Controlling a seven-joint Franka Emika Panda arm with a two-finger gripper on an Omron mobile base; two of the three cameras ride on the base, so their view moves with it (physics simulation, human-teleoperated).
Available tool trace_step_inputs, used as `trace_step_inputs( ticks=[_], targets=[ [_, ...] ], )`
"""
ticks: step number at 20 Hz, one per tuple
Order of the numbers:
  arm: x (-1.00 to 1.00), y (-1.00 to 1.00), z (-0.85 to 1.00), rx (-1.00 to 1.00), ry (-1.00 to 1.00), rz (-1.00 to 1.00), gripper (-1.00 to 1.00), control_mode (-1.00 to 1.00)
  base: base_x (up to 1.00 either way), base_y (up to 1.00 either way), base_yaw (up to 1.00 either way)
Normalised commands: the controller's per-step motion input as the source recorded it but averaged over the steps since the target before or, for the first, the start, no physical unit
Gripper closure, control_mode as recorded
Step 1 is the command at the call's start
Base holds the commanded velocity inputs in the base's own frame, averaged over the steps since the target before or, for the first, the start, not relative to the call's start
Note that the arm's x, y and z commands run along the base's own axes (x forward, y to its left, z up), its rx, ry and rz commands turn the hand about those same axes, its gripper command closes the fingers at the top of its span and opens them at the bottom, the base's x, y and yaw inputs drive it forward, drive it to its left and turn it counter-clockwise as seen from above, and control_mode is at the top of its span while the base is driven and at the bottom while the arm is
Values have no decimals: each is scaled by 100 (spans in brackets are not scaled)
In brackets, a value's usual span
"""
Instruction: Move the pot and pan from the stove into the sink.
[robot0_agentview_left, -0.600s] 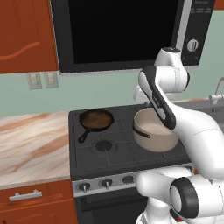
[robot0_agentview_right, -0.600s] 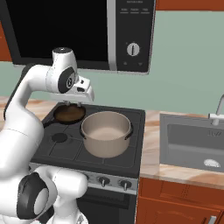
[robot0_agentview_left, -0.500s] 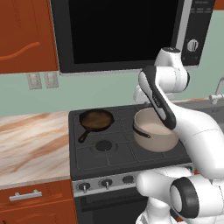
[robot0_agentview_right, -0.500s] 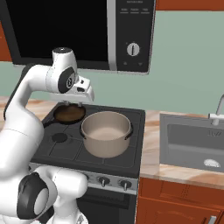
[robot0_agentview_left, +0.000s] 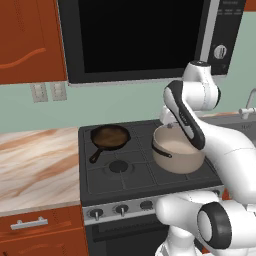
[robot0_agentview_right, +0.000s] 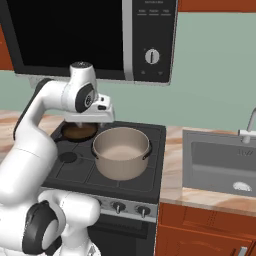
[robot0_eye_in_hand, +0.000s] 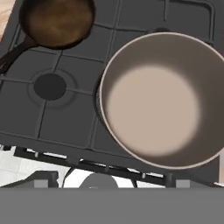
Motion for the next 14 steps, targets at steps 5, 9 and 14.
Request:
trace_step_inputs(
  ticks=[5, 9, 14],
  targets=[
    [0, -18, -33, -9, 8, 15, -100, -100, 0, 0, 0],
    [0, -18, -46, -4, 13, 15, -100, -100, 0, 0, 0],
    [0, -19, -44, 0, 10, 14, -100, -100, 0, 0, 0]
  ],
)
